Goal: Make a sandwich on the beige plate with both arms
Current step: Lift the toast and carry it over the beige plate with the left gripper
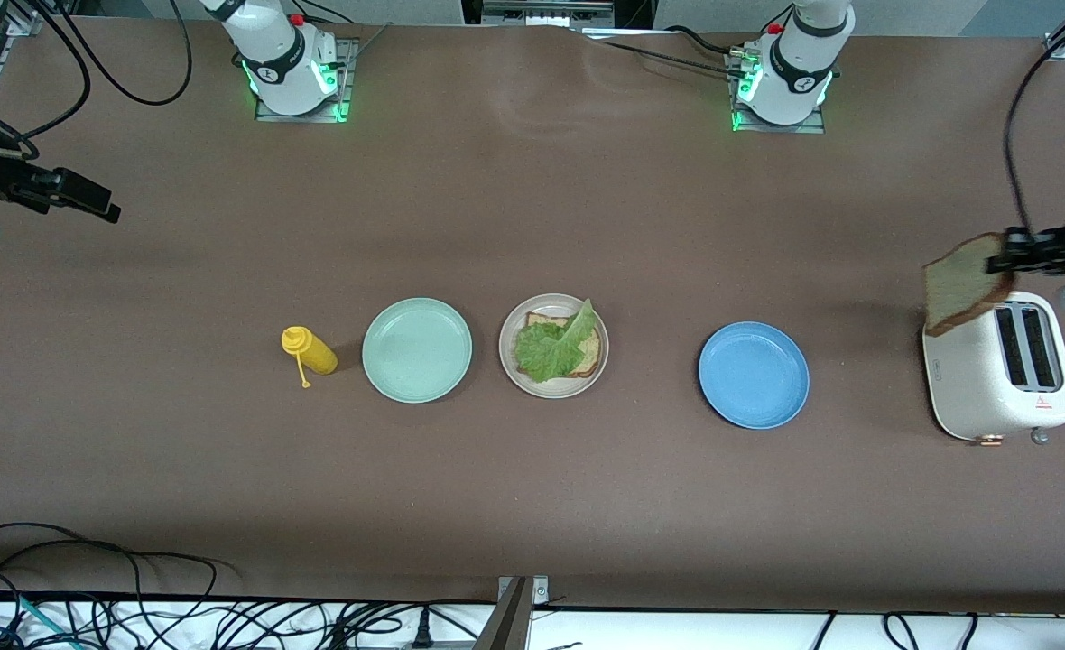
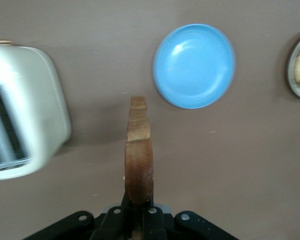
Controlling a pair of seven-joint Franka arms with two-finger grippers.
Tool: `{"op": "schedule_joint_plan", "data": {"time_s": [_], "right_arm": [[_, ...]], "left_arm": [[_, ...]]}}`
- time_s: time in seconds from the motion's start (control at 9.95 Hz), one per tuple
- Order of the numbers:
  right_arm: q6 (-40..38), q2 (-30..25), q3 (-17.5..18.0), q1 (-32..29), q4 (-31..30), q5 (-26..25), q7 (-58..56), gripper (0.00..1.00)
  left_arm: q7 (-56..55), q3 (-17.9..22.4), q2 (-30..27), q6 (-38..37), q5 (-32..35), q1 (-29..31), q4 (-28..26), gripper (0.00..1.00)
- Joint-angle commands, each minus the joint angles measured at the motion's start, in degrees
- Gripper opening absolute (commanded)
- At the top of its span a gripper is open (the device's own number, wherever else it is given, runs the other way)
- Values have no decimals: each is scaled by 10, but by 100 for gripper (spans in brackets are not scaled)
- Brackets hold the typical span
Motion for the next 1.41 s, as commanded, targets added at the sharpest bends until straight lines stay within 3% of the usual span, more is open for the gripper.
{"op": "schedule_joint_plan", "data": {"time_s": [0.0, 0.2, 0.4, 0.8, 1.31], "right_arm": [[-19, 1, 0, 2, 15, -12, -3, 100], [3, 3, -6, 1, 15, -13, -11, 100], [-5, 2, -8, 5, 14, -12, -6, 100], [6, 8, -6, 25, 12, -27, 0, 100], [6, 22, -6, 44, 14, -45, 24, 100]], "left_arm": [[-94, -20, 34, -17, -90, -51, 5, 0], [-142, -19, 80, -8, -148, -123, 11, 0], [-151, -19, 115, 63, -243, -156, 9, 0], [-133, -19, 211, 105, -408, -182, 5, 0], [-26, -20, 274, 200, -442, -214, -17, 0]]}}
